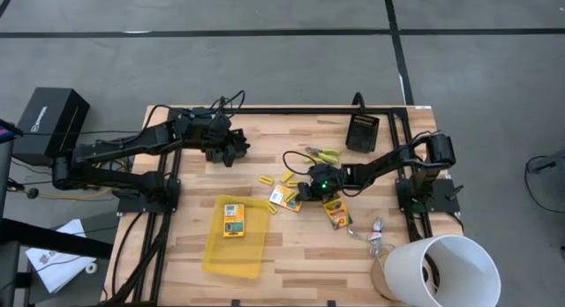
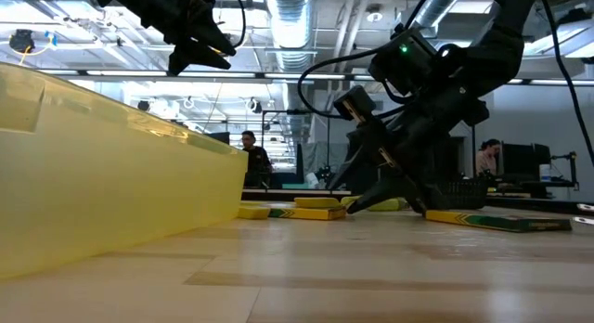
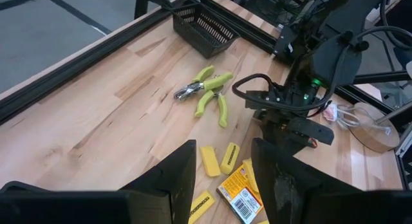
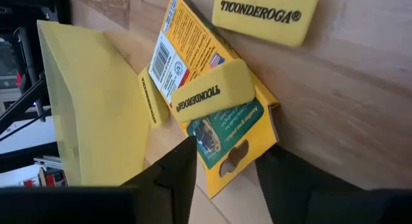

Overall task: Pick & Place School Supplies
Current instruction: Put the yellow crayon box into the yellow bin

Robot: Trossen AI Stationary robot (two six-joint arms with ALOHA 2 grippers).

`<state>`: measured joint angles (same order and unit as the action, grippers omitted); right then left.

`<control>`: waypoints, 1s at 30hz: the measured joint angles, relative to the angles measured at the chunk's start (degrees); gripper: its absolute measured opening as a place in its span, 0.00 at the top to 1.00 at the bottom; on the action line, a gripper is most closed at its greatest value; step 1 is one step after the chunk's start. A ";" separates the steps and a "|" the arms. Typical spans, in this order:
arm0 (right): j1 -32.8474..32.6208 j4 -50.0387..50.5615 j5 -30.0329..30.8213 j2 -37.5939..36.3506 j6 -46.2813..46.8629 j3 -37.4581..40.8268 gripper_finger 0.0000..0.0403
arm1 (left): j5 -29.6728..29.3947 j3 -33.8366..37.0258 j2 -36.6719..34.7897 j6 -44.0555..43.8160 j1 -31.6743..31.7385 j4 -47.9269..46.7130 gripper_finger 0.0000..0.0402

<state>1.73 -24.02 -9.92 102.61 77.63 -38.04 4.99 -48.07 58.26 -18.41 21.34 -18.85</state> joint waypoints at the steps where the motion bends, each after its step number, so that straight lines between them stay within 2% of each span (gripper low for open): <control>1: 0.09 0.05 0.51 0.00 0.02 0.00 0.65 | 0.00 0.00 0.00 0.04 0.00 0.00 0.64; 6: 0.68 0.12 2.07 0.00 0.01 -0.02 0.76 | 0.00 0.00 0.00 0.09 0.00 -0.02 0.64; 11: 0.95 0.12 2.32 -0.02 -1.62 -0.02 0.97 | 0.00 0.00 0.00 0.06 0.00 -0.02 0.64; 21: 1.10 -1.94 2.26 -0.62 -2.81 0.04 1.00 | -0.08 0.00 0.00 -0.06 0.00 -0.02 0.64; 26: 2.19 -0.63 2.02 -5.67 -3.99 0.06 1.00 | -0.99 0.00 0.00 -0.31 0.00 -0.02 0.64; 30: 4.50 4.65 2.59 -12.07 -6.50 0.04 1.00 | -1.11 0.00 -0.01 -0.29 0.60 0.02 0.64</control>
<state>6.23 -19.37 -7.33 90.54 71.14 -38.00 3.88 -48.07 58.25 -18.70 21.94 -18.83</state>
